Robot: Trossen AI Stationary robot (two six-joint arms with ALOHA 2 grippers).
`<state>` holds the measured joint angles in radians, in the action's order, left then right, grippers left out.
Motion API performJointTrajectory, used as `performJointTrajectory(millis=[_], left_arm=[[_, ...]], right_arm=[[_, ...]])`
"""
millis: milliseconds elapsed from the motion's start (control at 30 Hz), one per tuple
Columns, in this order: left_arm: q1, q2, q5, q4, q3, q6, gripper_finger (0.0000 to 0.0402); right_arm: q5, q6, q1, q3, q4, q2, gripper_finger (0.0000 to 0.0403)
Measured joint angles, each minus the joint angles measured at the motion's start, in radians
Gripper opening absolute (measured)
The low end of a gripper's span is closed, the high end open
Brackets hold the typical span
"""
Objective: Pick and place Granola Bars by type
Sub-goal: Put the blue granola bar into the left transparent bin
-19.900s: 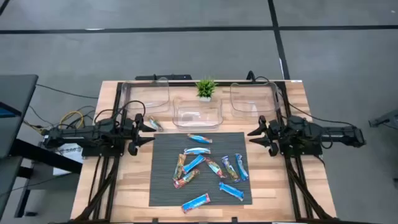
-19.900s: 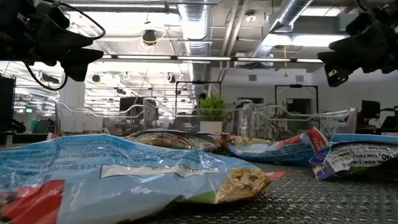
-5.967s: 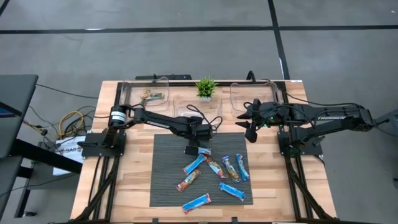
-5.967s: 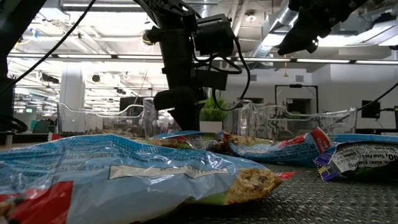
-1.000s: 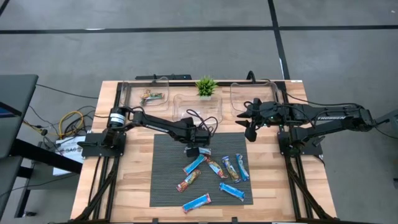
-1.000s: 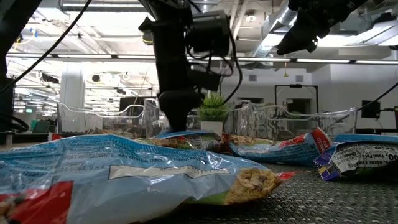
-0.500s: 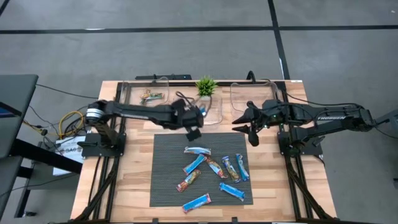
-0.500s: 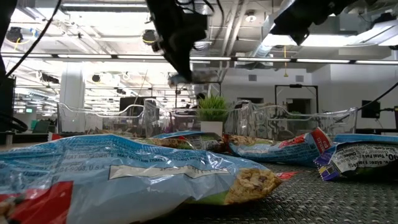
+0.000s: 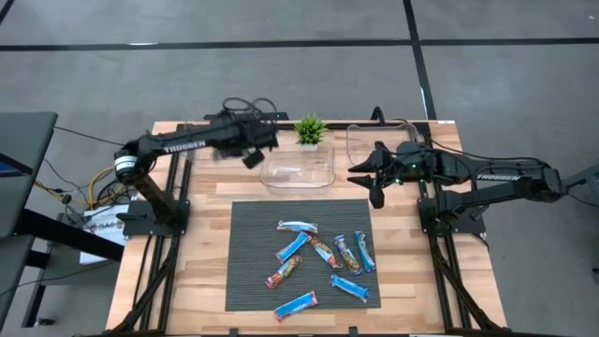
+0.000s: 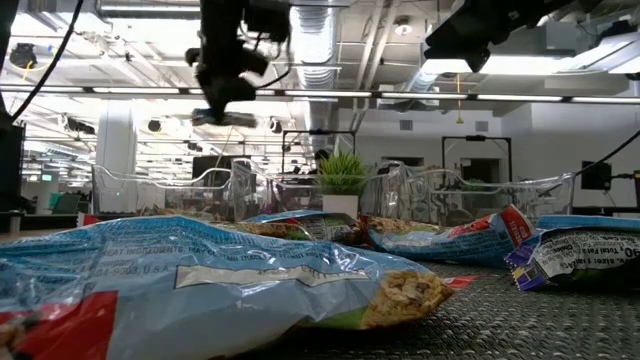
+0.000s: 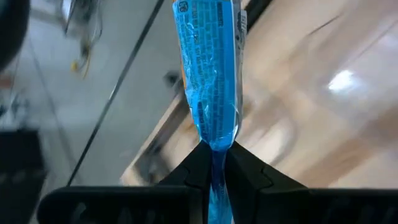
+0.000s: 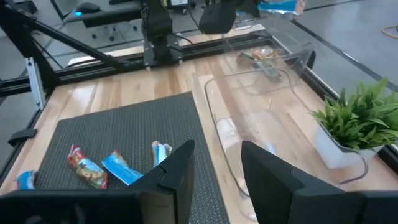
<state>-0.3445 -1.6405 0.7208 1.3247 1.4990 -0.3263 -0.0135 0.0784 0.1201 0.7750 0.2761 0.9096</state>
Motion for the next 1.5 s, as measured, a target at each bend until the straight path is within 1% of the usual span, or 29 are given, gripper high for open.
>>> performJointTrajectory(millis=[67, 233, 367, 433, 533, 767, 933, 1033, 1133, 1267, 1400, 1433, 1500], left_arm=[[-0.063, 0.000, -0.013, 0.037, 0.000, -0.005, 0.0025], [-0.209, 0.000, -0.129, 0.055, 0.000, 0.001, 0.0025], [-0.279, 0.000, -0.146, 0.056, 0.000, 0.019, 0.0025], [-0.300, 0.000, -0.190, 0.055, 0.000, 0.037, 0.0029], [-0.325, 0.000, -0.240, 0.054, -0.001, 0.055, 0.0050], [-0.343, -0.002, -0.234, 0.043, -0.018, 0.058, 0.0113], [-0.331, -0.002, -0.236, 0.037, -0.026, 0.059, 0.0127], [-0.296, 0.000, -0.251, 0.005, -0.026, 0.086, 0.0127], [-0.225, 0.016, -0.316, -0.036, -0.026, 0.134, 0.0122], [-0.083, 0.042, -0.475, -0.084, -0.026, 0.199, 0.0115], [0.100, 0.048, -0.697, -0.141, -0.026, 0.300, 0.0112], [0.147, 0.047, -0.731, -0.154, -0.026, 0.322, 0.0112], [0.239, 0.039, -0.748, -0.189, -0.024, 0.357, 0.0112]], right_arm=[[0.000, 0.000, 0.002, 0.000, 0.002, 0.000, 0.0123], [0.000, 0.000, 0.001, 0.000, 0.007, 0.000, 0.0123], [0.007, 0.001, 0.001, 0.000, 0.007, 0.000, 0.0123], [0.013, 0.001, 0.001, 0.000, 0.007, 0.000, 0.0123], [0.013, 0.001, 0.001, 0.000, 0.007, 0.000, 0.0123], [0.015, 0.001, 0.001, 0.000, 0.006, 0.000, 0.0123], [0.015, 0.001, 0.001, 0.000, 0.007, 0.000, 0.0123], [0.015, 0.000, 0.001, 0.000, 0.007, 0.000, 0.0123], [0.014, 0.000, 0.001, 0.000, 0.007, 0.000, 0.0123], [0.014, 0.001, 0.001, 0.000, 0.007, 0.000, 0.0123], [0.014, 0.000, 0.001, 0.000, 0.007, 0.000, 0.0123], [0.014, 0.000, 0.001, 0.000, 0.008, 0.000, 0.0123], [0.014, 0.000, 0.001, 0.000, 0.007, 0.000, 0.0123]])
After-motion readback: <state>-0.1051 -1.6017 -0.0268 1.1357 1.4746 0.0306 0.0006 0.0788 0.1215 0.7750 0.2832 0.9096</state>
